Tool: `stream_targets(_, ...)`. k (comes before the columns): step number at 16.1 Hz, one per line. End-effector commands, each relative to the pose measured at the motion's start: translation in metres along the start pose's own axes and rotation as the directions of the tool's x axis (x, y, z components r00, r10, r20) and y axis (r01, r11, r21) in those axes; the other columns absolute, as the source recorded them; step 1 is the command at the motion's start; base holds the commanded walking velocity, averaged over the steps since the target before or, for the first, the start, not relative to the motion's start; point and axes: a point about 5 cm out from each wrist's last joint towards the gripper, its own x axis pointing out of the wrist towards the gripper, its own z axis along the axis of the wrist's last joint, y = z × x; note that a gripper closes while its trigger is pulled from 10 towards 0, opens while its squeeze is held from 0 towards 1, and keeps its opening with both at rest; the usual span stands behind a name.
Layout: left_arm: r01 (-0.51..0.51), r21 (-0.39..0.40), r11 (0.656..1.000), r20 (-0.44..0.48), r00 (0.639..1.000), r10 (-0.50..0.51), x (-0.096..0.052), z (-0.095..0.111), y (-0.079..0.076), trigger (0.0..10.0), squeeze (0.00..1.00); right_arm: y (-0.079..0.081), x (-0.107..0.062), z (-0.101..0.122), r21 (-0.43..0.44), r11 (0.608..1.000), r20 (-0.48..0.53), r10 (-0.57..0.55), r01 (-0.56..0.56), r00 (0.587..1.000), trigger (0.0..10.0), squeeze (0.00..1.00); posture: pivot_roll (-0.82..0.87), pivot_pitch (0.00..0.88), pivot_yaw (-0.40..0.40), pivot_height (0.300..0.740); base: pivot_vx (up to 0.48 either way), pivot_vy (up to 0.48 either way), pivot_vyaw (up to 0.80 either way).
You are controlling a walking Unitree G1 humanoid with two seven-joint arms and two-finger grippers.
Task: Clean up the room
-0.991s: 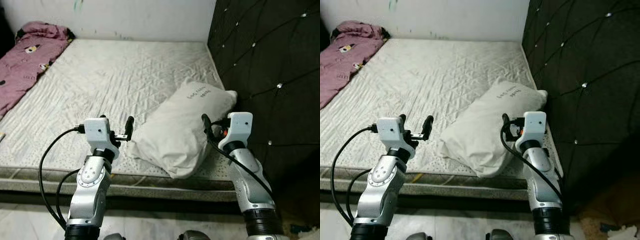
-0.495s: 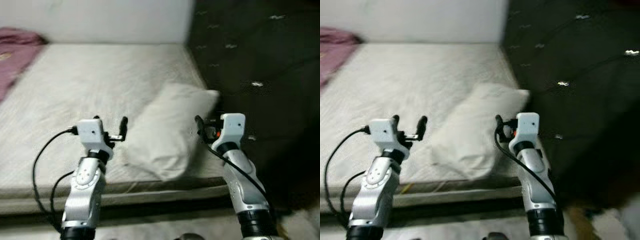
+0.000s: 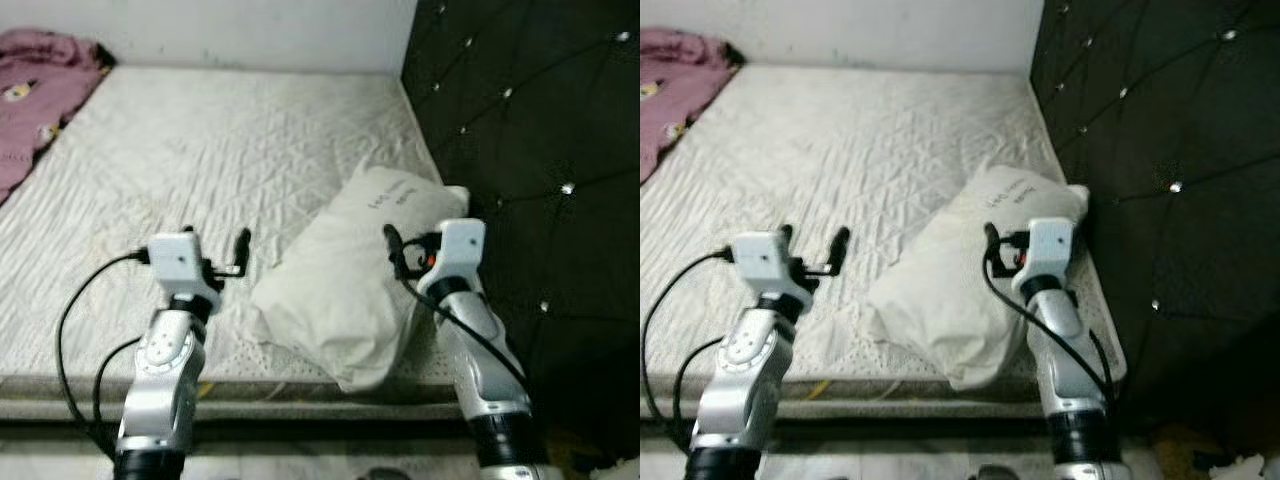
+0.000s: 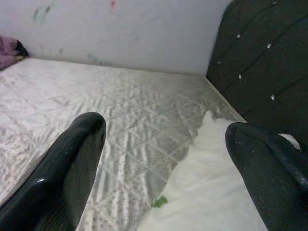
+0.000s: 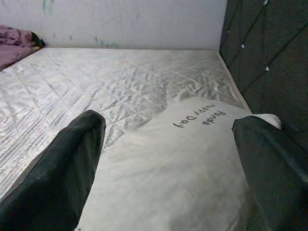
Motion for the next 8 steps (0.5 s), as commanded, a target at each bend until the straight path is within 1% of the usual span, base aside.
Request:
stream_targets(1,-0.004,0.020,1.000,-0.013,1.000,0.004,0.0004,-0.0004,-0.0030,10.0,0.00,-0.0053,-0.0012,-0.0013,0.002,1.000,-0.008,-0.015,0.015,1.000,10.0,0.00,-0.10,0.000,-0.006,0.740,0.000,0.000,0.00)
stream_targets(2,-0.010,0.036,0.999,-0.022,1.000,0.011,0.0011,-0.0015,-0.0029,10.0,0.00,-0.0055,-0.0010,-0.0013,0.002,1.000,-0.009,-0.015,0.015,1.000,10.0,0.00,-0.10,0.000,-0.006,0.740,0.000,0.000,0.00)
stream_targets(3,0.005,-0.008,1.000,-0.016,1.000,-0.005,0.0013,-0.0013,-0.0029,10.0,0.00,-0.0057,-0.0009,-0.0015,0.003,1.000,-0.012,-0.015,0.015,1.000,10.0,0.00,-0.10,0.000,-0.006,0.740,0.000,0.000,-0.80)
stream_targets(5,0.010,-0.014,1.000,-0.007,1.000,-0.011,0.0014,0.0002,-0.0005,10.0,0.00,-0.0056,-0.0007,-0.0017,0.003,1.000,-0.014,-0.014,0.014,1.000,10.0,0.00,-0.10,0.000,-0.006,0.740,0.000,0.000,-0.80)
stream_targets(7,0.006,0.034,0.999,0.017,1.000,-0.007,0.0022,0.0041,0.0033,10.0,0.00,-0.0058,-0.0007,-0.0025,0.005,1.000,-0.016,-0.012,0.012,1.000,10.0,0.00,-0.10,0.000,-0.006,0.740,0.000,0.000,-0.80)
stream_targets(8,-0.002,0.056,0.998,0.017,1.000,0.001,0.0027,0.0043,0.0047,10.0,0.00,-0.0058,-0.0005,-0.0029,0.008,1.000,-0.016,-0.012,0.012,1.000,10.0,0.00,-0.10,0.000,-0.004,0.740,0.000,0.000,0.00)
